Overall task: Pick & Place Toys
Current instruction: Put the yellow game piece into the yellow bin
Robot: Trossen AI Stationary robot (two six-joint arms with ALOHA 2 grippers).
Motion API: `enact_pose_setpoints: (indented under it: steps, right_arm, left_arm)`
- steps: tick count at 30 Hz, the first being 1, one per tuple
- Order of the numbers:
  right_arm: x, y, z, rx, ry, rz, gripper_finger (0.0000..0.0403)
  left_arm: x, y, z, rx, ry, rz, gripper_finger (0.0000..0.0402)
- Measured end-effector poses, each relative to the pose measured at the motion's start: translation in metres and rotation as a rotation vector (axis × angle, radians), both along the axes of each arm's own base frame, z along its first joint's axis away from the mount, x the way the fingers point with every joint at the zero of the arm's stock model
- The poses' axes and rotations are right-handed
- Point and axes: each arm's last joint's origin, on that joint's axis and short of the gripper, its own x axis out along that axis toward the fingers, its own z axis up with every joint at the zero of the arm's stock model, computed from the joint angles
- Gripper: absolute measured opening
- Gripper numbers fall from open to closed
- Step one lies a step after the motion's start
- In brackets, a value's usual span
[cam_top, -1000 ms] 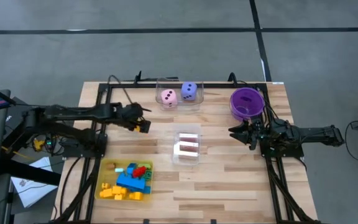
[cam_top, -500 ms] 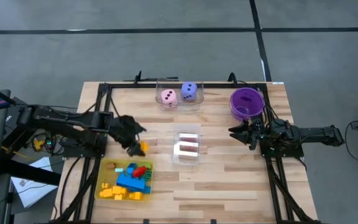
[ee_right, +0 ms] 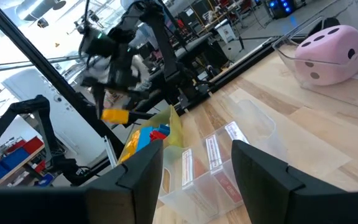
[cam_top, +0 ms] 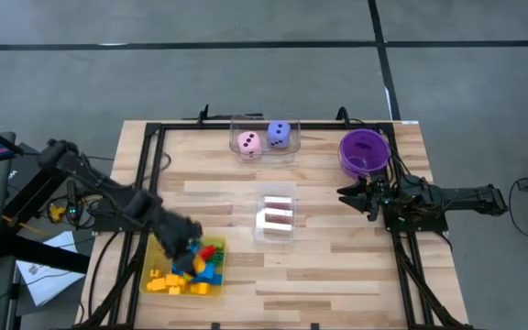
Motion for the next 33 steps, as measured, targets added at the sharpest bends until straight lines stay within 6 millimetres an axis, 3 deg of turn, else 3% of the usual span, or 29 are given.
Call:
enact_pose_setpoints:
  steps: [5,14,18,33]
  right_arm:
    - [0.000,0.000,0.000,0.000,0.000,0.000,0.0184]
    - [0.000,0.000,0.000,0.000,0.000,0.000,0.0184]
    - [0.000,0.000,0.000,0.000,0.000,0.000,0.0184]
    - [0.000,0.000,0.000,0.000,0.000,0.000,0.0184]
  left_arm:
    - [-0.013,-0.032,-0.010,-0.049,0.157,-0.041,0.0264]
    - [-0.006,-0.055,-0.035,0.002,0.257,-0.031,0.0264]
    - [0.002,-0.056,-0.047,0.025,0.283,-0.052,0.0263]
    - [0.018,-0.037,-0.051,0.088,0.195,-0.065,0.0263]
